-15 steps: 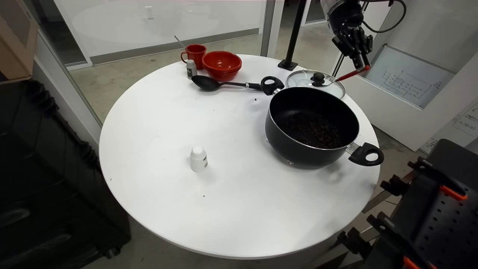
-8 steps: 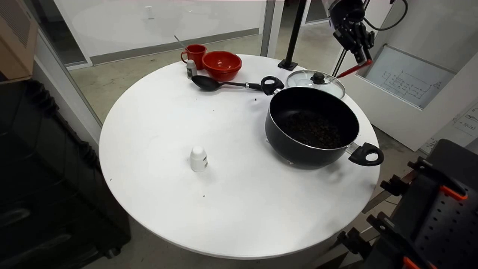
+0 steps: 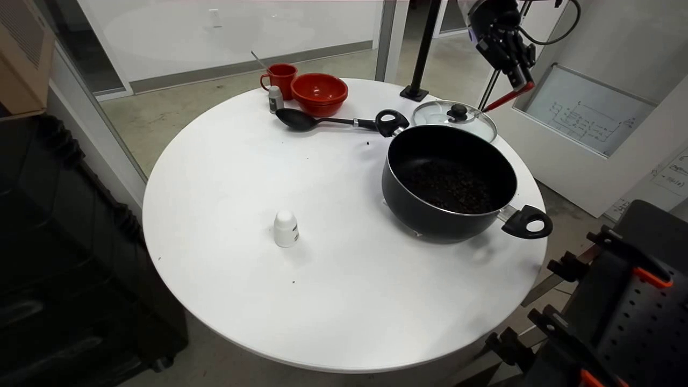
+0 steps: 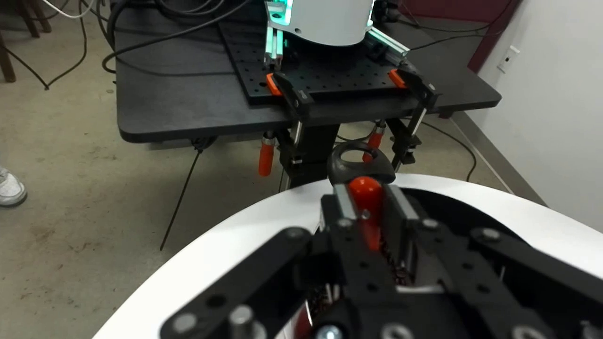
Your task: Pick up the spoon from the table, scoop some of the contents from the black pot and put them in the colourless cup.
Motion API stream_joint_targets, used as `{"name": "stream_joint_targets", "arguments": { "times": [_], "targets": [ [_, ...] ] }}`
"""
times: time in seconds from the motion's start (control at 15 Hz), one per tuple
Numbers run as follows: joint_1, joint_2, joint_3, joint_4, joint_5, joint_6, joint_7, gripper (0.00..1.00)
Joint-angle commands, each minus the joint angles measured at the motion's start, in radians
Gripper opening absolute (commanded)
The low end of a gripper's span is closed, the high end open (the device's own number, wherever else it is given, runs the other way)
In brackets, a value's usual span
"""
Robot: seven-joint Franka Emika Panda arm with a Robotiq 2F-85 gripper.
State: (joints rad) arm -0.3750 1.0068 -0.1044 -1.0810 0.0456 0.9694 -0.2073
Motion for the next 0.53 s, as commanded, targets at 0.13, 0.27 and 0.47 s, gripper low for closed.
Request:
{"name": "stream_joint_targets", "arguments": {
  "times": [0.13, 0.27, 0.47],
  "targets": [
    [-0.023, 0.07, 0.019, 0.124, 0.025, -0.106, -0.013, 0.05],
    [-0.028, 0.083, 0.023, 0.148, 0.026, -0.126, -0.018, 0.05],
    [-0.036, 0.092, 0.026, 0.171, 0.029, -0.14, -0.021, 0.05]
  ]
}}
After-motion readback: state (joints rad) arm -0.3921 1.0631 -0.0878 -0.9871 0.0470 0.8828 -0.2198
